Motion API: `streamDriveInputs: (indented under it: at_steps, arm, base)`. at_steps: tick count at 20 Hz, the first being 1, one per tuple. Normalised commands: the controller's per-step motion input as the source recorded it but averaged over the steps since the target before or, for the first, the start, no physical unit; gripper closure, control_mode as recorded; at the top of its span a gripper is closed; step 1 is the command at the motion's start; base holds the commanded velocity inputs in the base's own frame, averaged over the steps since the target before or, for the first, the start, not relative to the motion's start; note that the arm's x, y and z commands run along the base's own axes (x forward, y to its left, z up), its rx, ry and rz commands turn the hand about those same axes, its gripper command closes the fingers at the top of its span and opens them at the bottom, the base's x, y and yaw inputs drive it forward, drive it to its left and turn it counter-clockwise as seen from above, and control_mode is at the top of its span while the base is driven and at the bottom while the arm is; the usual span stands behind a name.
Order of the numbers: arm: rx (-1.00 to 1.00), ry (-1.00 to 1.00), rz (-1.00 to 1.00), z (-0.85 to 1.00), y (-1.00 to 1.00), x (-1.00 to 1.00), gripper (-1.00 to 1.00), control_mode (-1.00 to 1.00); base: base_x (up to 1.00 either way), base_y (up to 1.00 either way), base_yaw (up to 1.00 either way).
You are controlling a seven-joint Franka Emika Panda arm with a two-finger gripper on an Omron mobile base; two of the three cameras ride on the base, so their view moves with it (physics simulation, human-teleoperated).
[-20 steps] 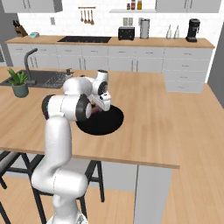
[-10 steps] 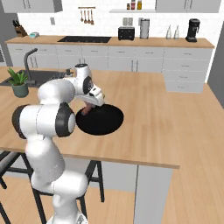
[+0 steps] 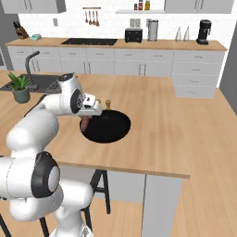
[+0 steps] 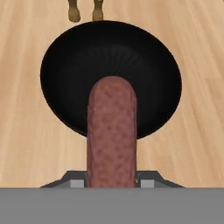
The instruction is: Place one bun and one sausage from the bowl on each plate.
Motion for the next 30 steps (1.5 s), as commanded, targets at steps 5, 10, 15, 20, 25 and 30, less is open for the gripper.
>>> streamDriveInputs:
  at_steps: [5, 10, 15, 20, 25, 30]
  arm:
    - [-0.03, 0.33, 0.14, 0.48, 0.23, -0.85, 1.0, -1.0]
    - [0.0, 0.28, 0.08, 0.01, 0.07, -1.0, 1.0, -1.0]
    - [0.09, 0.14, 0.01, -0.3, -0.03, -0.8, 1.0, -1.0]
    - [0.01, 0.3, -0.02, -0.48, -0.1, -0.05, 1.0, -1.0]
    - [0.0, 0.01, 0.0, 0.0, 0.0, 0.0, 1.0, -1.0]
    - [0.0, 0.03, 0.01, -0.03, 0.12, -0.18, 1.0, 1.0]
  base:
    - [0.0, 0.0, 0.0]
    - [0.0, 0.0, 0.0]
    - [0.0, 0.0, 0.0]
    - [0.0, 0.0, 0.0]
    - [0.0, 0.0, 0.0]
    - [-0.23, 0.27, 0.0]
